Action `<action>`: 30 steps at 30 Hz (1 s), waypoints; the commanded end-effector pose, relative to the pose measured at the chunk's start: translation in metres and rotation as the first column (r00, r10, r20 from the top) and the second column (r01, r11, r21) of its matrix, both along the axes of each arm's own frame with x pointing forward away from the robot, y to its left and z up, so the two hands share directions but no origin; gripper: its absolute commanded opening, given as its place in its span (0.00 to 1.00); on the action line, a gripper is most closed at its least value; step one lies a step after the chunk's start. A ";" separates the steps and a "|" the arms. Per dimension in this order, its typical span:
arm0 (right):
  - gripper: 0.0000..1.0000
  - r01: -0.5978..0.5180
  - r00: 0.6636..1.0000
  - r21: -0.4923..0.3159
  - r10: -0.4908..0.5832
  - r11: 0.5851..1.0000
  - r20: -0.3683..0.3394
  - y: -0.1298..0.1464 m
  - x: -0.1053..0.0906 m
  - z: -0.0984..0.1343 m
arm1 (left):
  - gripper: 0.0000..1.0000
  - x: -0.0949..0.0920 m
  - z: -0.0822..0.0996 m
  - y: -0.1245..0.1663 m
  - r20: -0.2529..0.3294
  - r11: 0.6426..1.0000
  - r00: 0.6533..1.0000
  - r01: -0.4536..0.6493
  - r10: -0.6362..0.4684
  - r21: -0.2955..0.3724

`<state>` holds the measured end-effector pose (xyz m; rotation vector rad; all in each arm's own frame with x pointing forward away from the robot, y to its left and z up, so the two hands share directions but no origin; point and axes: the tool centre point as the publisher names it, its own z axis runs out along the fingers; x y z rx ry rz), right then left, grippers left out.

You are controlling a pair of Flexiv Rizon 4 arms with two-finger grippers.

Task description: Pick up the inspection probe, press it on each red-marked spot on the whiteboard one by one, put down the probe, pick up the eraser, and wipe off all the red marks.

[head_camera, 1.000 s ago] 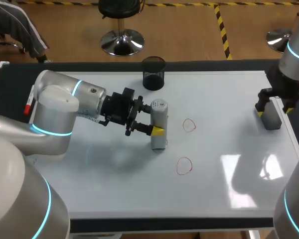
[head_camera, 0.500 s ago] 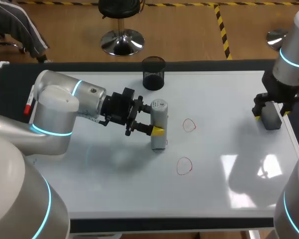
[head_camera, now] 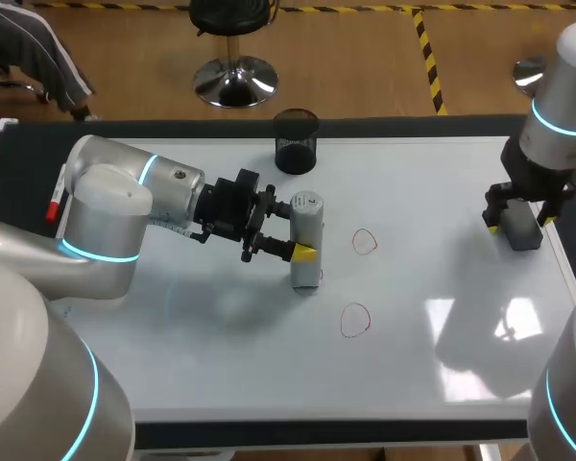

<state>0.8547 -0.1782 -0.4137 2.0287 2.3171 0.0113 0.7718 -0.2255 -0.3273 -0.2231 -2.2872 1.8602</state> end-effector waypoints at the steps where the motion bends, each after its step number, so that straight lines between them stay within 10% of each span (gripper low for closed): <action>1: 0.91 0.001 1.000 0.004 -0.001 1.000 -0.001 -0.003 0.002 -0.003 | 0.00 -0.001 -0.006 0.001 -0.001 1.000 1.000 0.000 0.000 0.000; 4: 0.53 0.005 1.000 0.006 -0.005 1.000 0.001 -0.004 0.003 -0.004 | 0.00 -0.001 -0.006 0.001 -0.001 1.000 1.000 0.000 0.000 0.000; 11: 0.00 0.010 1.000 0.009 -0.010 1.000 0.004 -0.006 0.004 -0.006 | 0.00 -0.001 -0.006 0.001 -0.001 1.000 1.000 0.000 0.000 0.000; 30: 0.00 0.035 0.999 0.021 -0.035 0.999 0.004 -0.014 0.000 0.001 | 0.00 -0.001 -0.006 0.001 -0.001 1.000 1.000 0.000 0.000 0.000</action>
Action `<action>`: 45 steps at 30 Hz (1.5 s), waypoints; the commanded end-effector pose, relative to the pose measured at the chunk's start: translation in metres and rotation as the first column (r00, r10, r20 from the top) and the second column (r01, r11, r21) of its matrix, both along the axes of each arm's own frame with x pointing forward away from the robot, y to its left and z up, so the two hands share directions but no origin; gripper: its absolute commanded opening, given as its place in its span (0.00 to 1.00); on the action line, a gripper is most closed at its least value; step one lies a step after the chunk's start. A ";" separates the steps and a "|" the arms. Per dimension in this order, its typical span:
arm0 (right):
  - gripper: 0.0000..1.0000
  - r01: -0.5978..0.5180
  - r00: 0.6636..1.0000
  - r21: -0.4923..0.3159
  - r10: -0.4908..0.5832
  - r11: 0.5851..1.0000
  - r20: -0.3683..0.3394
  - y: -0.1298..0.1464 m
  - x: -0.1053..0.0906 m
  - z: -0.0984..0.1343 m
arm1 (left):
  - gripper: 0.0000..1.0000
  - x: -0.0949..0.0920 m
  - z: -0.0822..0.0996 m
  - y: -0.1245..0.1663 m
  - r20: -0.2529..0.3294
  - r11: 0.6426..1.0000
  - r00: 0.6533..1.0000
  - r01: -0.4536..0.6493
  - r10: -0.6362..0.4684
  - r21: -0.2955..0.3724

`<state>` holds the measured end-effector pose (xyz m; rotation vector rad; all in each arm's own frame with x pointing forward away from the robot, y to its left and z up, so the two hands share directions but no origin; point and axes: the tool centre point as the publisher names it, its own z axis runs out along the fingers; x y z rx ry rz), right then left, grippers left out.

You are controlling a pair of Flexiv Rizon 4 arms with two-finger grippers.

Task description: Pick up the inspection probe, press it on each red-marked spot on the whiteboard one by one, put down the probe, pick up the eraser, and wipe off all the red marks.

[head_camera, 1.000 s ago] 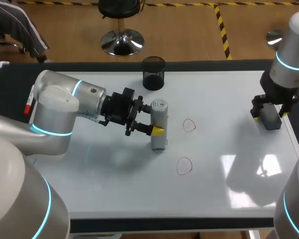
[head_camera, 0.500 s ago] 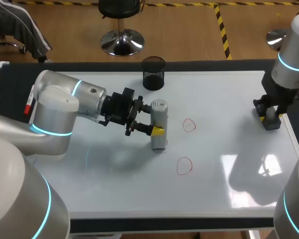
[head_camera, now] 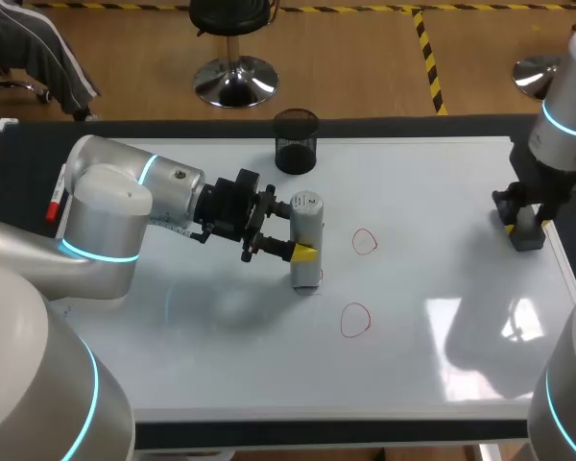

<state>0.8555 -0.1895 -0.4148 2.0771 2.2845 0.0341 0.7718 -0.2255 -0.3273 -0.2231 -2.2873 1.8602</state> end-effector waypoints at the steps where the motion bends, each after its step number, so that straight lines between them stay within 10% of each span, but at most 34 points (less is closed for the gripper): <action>1: 0.00 -0.002 1.000 0.004 0.002 1.000 0.000 -0.002 -0.001 0.002 | 0.00 -0.001 -0.006 0.001 -0.001 1.000 1.000 0.000 0.000 0.000; 19: 0.00 -0.002 1.000 0.004 0.002 1.000 0.000 -0.002 -0.001 0.002 | 0.00 -0.001 -0.006 0.001 -0.001 1.000 1.000 0.000 0.000 0.000; 45: 0.00 -0.002 1.000 0.004 0.002 1.000 0.000 -0.002 -0.001 0.002 | 0.00 -0.002 0.049 0.000 0.055 0.999 0.998 0.030 -0.031 0.023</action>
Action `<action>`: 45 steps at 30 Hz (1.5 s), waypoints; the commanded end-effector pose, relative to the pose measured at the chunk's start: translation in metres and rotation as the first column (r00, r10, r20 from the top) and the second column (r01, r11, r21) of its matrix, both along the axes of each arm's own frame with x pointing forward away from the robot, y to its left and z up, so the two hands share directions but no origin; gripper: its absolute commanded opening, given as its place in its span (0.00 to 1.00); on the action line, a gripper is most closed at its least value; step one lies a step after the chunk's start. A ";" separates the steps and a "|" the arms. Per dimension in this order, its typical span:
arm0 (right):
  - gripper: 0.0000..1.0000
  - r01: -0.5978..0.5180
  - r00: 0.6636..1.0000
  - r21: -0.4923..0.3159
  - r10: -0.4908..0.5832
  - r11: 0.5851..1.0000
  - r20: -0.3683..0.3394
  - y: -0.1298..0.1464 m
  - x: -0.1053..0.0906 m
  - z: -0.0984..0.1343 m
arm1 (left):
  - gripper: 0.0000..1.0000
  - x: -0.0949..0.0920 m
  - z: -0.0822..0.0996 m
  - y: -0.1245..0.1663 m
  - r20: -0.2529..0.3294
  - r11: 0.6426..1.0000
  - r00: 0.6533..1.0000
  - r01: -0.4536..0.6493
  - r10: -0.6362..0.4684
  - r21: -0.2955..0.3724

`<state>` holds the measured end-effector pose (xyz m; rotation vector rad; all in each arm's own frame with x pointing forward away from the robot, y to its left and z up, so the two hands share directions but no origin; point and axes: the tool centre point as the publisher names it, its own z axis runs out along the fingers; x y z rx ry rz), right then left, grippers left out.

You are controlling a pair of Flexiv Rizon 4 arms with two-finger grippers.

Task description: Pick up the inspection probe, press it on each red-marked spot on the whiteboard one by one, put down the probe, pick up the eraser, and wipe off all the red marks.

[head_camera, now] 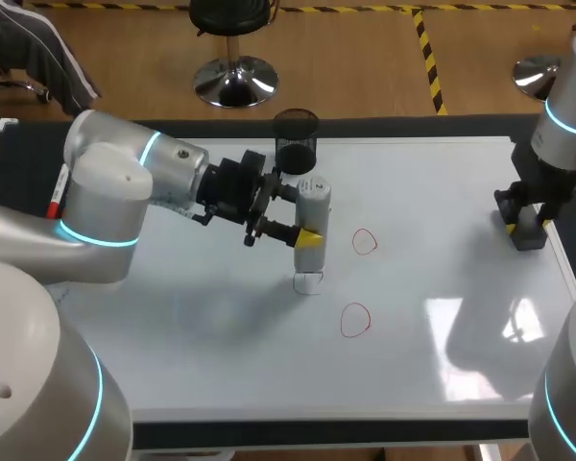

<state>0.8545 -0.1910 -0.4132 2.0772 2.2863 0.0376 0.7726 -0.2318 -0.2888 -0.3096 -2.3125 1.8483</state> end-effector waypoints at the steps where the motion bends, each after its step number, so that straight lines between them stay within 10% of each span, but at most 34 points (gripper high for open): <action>1: 0.00 -0.001 1.000 0.001 0.001 1.000 -0.001 -0.001 0.000 0.000 | 0.00 -0.003 0.011 0.006 0.003 1.000 1.000 -0.001 0.001 0.012; 45: 0.00 -0.001 1.000 0.001 0.001 1.000 -0.001 -0.001 0.000 0.000 | 0.00 -0.008 0.043 0.109 0.027 0.996 0.995 -0.093 0.093 -0.015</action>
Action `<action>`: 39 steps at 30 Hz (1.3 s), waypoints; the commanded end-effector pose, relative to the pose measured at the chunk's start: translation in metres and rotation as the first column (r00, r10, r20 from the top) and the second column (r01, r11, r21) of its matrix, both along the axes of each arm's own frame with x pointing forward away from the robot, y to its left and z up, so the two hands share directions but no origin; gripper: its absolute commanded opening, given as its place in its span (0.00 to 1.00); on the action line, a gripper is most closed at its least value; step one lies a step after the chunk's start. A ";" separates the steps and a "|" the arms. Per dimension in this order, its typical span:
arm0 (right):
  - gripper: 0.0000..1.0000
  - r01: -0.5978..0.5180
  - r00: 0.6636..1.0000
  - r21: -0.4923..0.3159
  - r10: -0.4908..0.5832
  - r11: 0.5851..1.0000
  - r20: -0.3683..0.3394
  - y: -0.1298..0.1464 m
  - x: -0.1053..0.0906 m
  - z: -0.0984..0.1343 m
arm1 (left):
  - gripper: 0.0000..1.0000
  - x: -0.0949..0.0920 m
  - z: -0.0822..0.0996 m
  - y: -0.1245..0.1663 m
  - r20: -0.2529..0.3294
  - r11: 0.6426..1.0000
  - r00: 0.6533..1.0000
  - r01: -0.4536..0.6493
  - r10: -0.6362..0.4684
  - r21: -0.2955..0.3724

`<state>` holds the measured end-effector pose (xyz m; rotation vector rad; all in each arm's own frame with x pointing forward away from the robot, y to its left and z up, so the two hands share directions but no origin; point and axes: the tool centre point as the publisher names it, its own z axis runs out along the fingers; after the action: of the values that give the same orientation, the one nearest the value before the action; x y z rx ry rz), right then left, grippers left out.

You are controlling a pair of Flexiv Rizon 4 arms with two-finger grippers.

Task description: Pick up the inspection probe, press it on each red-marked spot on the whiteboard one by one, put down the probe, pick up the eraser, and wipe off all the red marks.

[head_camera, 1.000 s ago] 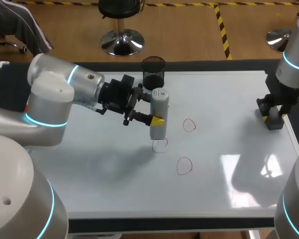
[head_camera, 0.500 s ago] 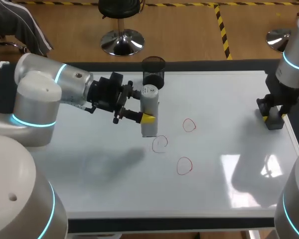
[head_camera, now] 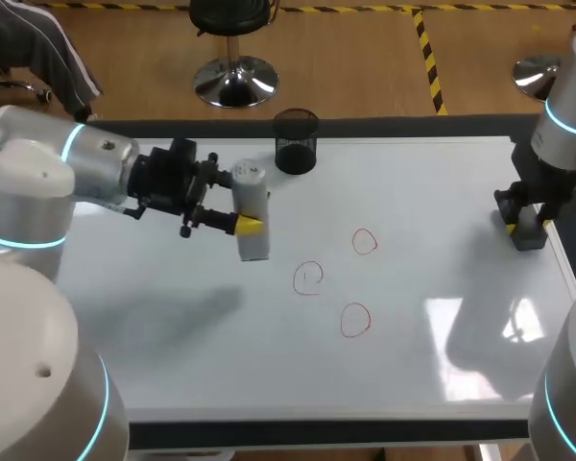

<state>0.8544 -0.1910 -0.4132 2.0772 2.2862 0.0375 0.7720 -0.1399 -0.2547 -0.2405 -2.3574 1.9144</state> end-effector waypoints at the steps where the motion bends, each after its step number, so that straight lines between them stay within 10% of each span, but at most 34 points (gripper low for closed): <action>1: 0.00 -0.001 1.000 0.001 0.001 1.000 -0.001 -0.001 0.000 0.000 | 0.00 -0.007 0.010 0.020 0.008 1.000 1.000 -0.014 0.014 0.006; 39: 0.00 -0.001 1.000 0.001 0.001 1.000 -0.001 -0.001 0.000 0.000 | 0.00 -0.007 -0.001 0.118 0.025 0.998 0.997 -0.068 0.069 -0.010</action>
<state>0.8544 -0.1910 -0.4131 2.0771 2.2862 0.0374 0.7664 -0.0319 -0.2581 -0.1860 -2.4042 1.9633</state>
